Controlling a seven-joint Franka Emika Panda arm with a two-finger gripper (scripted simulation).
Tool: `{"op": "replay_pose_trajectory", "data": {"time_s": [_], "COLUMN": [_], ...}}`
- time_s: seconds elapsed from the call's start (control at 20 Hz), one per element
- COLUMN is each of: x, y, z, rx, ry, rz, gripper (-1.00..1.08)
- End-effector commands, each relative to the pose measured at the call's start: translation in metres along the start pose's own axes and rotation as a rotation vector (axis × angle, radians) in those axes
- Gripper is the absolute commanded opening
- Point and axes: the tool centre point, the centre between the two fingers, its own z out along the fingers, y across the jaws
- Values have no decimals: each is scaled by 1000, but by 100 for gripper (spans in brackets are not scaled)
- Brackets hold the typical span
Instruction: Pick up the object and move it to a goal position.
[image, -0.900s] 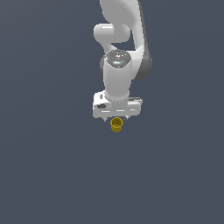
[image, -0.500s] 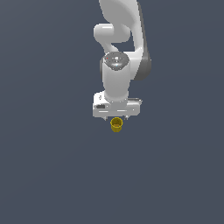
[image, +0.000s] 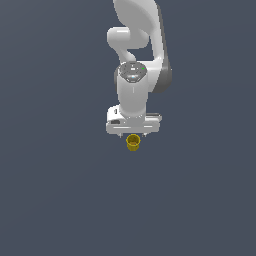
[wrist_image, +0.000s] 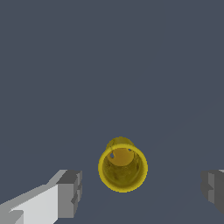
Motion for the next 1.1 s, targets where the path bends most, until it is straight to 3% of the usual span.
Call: {"op": "replay_pose_trajectory", "data": {"time_s": [0.0, 0.6, 1.05], "x": [-3, -28, -33], "y": [-1, -5, -6], "z": [7, 55, 63], "rx": [-3, -23, -27], "ry": [1, 23, 26], "rz": [16, 147, 169], "gripper": [100, 100, 100]}}
